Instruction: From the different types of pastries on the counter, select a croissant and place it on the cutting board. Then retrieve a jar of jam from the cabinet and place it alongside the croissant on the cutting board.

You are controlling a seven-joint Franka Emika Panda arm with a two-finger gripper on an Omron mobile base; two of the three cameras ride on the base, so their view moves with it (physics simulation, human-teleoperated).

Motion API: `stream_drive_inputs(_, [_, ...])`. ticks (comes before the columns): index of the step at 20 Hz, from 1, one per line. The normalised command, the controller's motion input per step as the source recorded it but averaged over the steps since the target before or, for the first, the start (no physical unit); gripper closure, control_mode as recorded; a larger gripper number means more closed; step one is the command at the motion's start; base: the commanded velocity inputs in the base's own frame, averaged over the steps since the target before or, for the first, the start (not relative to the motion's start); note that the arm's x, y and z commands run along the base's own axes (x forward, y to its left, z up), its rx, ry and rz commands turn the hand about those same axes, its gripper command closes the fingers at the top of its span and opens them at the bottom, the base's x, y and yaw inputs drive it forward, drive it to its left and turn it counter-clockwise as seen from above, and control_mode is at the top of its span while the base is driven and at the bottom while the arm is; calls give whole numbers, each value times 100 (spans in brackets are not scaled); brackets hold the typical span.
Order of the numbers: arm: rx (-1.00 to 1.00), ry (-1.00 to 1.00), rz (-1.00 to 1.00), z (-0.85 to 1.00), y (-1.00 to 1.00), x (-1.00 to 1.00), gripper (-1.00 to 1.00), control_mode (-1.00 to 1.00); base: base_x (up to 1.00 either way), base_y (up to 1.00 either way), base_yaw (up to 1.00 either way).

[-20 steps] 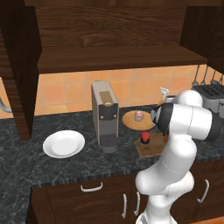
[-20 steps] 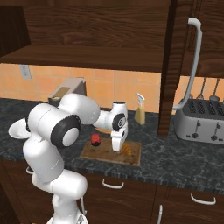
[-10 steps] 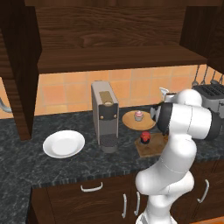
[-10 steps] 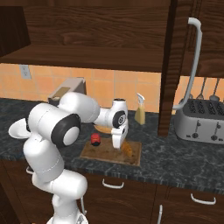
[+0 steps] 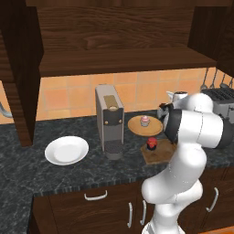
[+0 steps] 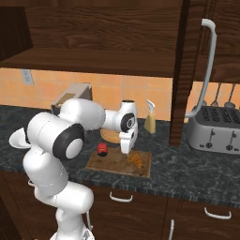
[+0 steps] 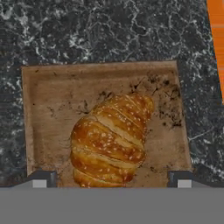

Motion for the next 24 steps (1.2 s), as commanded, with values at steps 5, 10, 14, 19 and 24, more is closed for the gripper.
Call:
stream_drive_inputs(5, [1, -6, 0, 74, 0, -43, -100, -100, 0, 0, 0])
stream_drive_inputs(10, [9, 7, 1, 3, 0, -87, -100, -100, 0, 0, 0])
stream_drive_inputs(14, [5, 9, 2, 0, 2, -94, -100, -100, 0, 0, 0])
stream_drive_inputs(19, [1, 11, 4, -3, 23, -74, -100, -100, 0, 0, 0])
stream_drive_inputs(24, [0, 10, 6, -14, 16, -81, -100, -100, 0, 0, 0])
